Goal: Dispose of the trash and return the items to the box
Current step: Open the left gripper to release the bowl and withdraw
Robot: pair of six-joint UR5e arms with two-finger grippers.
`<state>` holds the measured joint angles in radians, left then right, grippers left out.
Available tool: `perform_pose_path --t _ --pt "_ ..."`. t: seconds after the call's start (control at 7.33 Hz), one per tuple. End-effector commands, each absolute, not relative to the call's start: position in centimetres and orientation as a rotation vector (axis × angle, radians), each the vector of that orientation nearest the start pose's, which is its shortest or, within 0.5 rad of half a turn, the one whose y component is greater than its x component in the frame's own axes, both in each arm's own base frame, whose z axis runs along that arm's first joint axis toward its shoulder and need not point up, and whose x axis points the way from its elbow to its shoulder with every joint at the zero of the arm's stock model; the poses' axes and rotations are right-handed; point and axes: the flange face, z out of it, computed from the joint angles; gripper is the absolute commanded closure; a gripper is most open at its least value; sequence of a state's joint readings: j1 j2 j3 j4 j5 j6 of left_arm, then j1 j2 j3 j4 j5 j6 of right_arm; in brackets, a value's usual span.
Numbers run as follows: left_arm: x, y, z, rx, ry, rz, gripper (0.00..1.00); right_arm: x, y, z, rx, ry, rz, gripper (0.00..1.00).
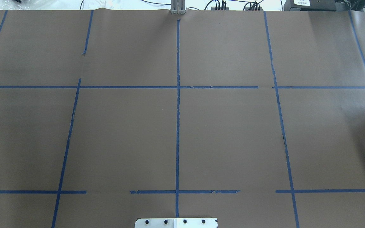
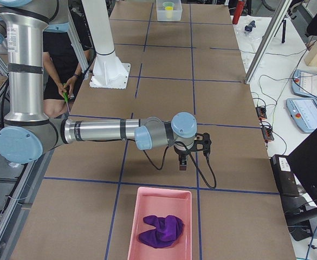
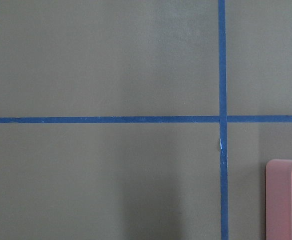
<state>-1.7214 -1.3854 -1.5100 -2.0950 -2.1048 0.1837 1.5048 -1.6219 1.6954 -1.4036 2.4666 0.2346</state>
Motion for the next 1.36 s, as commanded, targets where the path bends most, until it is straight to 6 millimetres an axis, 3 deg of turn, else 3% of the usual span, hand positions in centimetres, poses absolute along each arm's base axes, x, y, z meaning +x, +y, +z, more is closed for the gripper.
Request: perform_pose_path --t 0.0,0.27,0.55,0.82,1.23 --pt "-14.4 -44.3 67.0 0.267 0.565 0.045 0.0 2.4 -48.4 59.5 0.088 -0.915 0.049 0.0" --pt "-13.0 -44.5 64.2 0.176 0.684 0.029 0.0 2.4 -48.5 59.3 0.091 -0.915 0.047 0.0" --pt "-9.2 -45.4 60.7 0.12 0.712 -0.005 0.0 2.4 -48.5 59.3 0.093 -0.916 0.043 0.0" --pt "-8.0 -45.6 60.4 0.112 0.713 0.003 0.0 2.4 -48.1 59.8 0.086 -0.916 0.042 0.0" --pt "-7.9 -45.7 61.4 0.123 0.713 0.015 0.0 2.5 -47.6 60.9 0.065 -0.914 0.054 0.0"
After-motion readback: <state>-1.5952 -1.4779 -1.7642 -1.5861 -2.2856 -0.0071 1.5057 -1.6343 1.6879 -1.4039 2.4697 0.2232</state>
